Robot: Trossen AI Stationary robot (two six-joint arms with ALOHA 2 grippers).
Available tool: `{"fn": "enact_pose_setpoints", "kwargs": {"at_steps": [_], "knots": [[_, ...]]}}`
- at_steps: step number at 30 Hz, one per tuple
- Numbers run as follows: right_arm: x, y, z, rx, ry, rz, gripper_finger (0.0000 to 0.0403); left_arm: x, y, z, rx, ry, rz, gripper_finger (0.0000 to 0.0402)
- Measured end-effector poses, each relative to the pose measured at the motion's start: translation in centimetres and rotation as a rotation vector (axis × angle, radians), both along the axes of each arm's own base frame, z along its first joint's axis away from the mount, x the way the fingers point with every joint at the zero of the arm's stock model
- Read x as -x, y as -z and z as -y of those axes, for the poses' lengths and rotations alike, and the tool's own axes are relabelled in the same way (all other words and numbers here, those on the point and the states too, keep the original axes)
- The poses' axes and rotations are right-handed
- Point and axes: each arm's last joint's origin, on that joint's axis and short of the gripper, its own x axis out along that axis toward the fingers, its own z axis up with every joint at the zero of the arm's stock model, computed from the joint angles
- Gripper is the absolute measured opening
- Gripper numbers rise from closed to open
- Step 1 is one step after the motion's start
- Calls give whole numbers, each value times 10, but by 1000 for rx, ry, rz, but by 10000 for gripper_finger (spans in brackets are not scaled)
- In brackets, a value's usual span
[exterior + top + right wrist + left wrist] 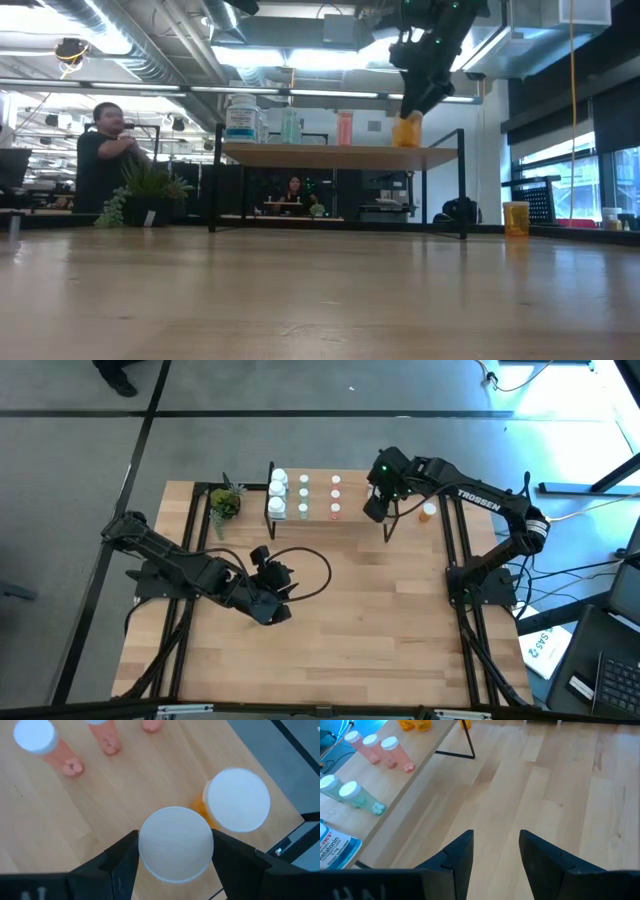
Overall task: Pick and place medicine bottles onto shelf by color
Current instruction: Put the bottom orange pill bottle on the shelf aligned with the other orange pill bottle
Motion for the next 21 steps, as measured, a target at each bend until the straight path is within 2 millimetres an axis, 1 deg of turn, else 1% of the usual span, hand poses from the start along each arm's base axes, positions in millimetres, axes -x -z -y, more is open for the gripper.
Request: {"fn": "enact_pose_setpoints", "kwargs": {"at_steps": [17, 21], "knots": [[-1, 1, 0, -10, 23, 9, 236, 0, 0, 0, 0, 0, 0, 151], [-1, 1, 0, -13, 28, 11, 225, 0, 0, 0, 0, 0, 0, 151]]}}
